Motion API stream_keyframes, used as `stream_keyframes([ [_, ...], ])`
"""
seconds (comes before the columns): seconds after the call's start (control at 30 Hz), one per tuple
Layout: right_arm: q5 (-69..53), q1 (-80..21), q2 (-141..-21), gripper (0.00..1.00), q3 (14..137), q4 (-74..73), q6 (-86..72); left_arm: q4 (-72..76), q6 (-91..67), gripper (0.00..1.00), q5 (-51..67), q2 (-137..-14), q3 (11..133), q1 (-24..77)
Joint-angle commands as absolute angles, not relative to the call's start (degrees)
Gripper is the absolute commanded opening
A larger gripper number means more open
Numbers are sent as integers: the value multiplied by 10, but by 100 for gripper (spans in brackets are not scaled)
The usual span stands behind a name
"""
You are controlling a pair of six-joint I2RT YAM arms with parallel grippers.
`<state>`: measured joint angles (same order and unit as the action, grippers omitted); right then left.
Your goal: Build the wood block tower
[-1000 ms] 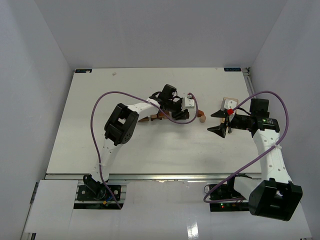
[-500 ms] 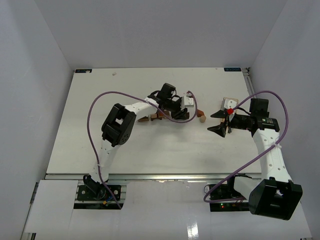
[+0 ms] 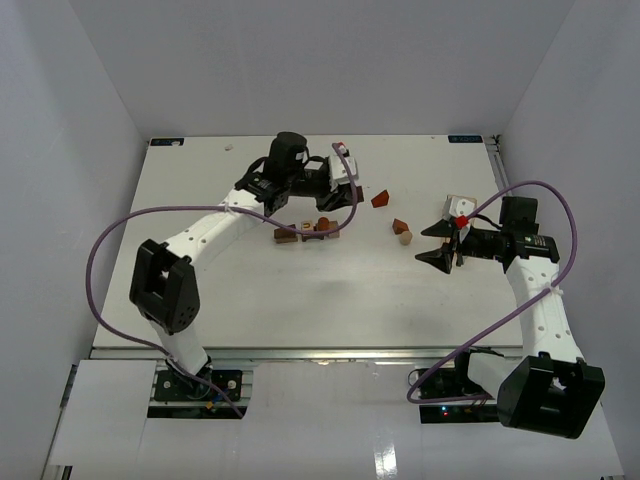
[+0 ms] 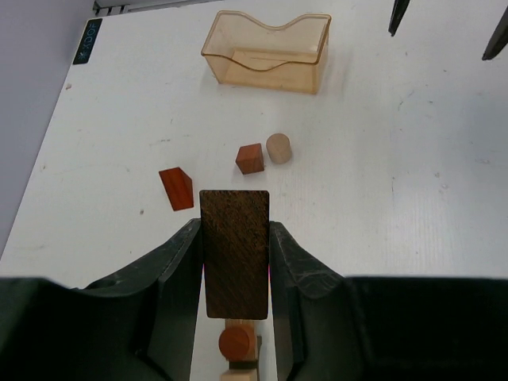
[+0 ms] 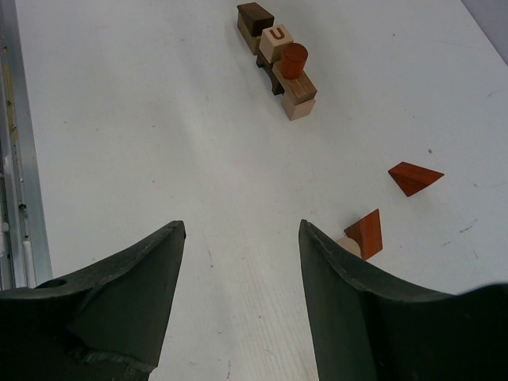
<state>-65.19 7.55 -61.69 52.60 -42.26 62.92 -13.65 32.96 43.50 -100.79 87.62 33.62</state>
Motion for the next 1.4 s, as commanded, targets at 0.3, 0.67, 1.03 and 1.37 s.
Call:
stream_keyframes([
  [0.3, -692, 46, -659, 63, 566, -414, 579, -84, 387, 0, 498, -900, 657, 213],
  [0.67, -695, 40, -647, 63, 528, -381, 569, -88, 409, 0, 511, -989, 714, 203],
  [1.03, -694, 40, -642, 63, 521, -381, 576, -99, 430, 0, 496, -1013, 712, 201],
  [1.37, -691, 40, -644, 63, 519, -381, 577, -101, 431, 0, 494, -1036, 719, 201],
])
